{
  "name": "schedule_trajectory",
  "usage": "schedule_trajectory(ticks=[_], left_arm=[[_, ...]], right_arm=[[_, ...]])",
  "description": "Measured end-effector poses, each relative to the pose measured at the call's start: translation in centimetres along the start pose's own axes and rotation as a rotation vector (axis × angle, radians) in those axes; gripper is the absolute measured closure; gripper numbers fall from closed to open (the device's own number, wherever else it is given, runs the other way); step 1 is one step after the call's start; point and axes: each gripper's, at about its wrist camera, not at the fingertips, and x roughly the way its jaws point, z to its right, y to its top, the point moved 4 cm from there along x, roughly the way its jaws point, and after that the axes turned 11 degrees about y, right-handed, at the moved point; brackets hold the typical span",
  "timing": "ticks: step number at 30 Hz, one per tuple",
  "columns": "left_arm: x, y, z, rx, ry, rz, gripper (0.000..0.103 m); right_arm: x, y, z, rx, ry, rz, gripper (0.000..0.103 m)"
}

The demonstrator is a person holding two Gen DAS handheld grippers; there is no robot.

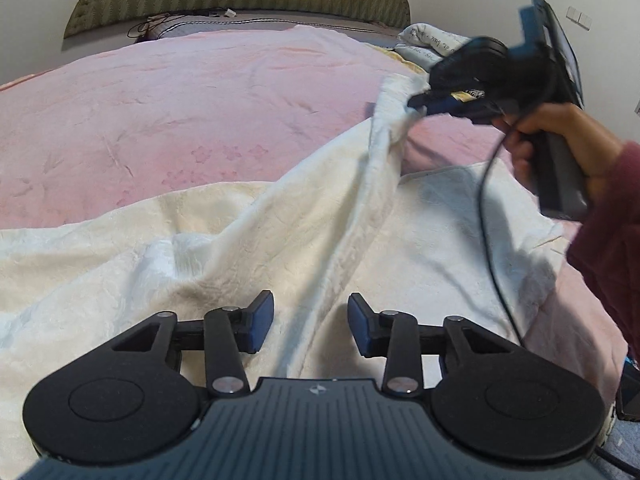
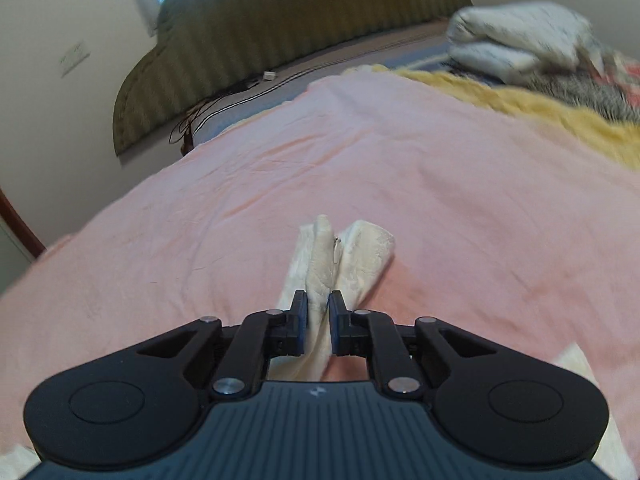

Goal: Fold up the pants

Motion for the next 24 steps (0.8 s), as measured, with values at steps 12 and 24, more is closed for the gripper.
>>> schedule_trajectory(ticks=[12,24], left_arm=[[0.5,-0.2,1.5,0.061,0.076,0.045,0.072],[-2.4,-0.2,0.8,0.021,-0.015,0.077,0.1]], right_arm=[[2.7,-1.2,5.0,0.341,0.205,0.026,0.09],[-8.3,0.1,3.9,0.27,0.283,0.217,0.097]])
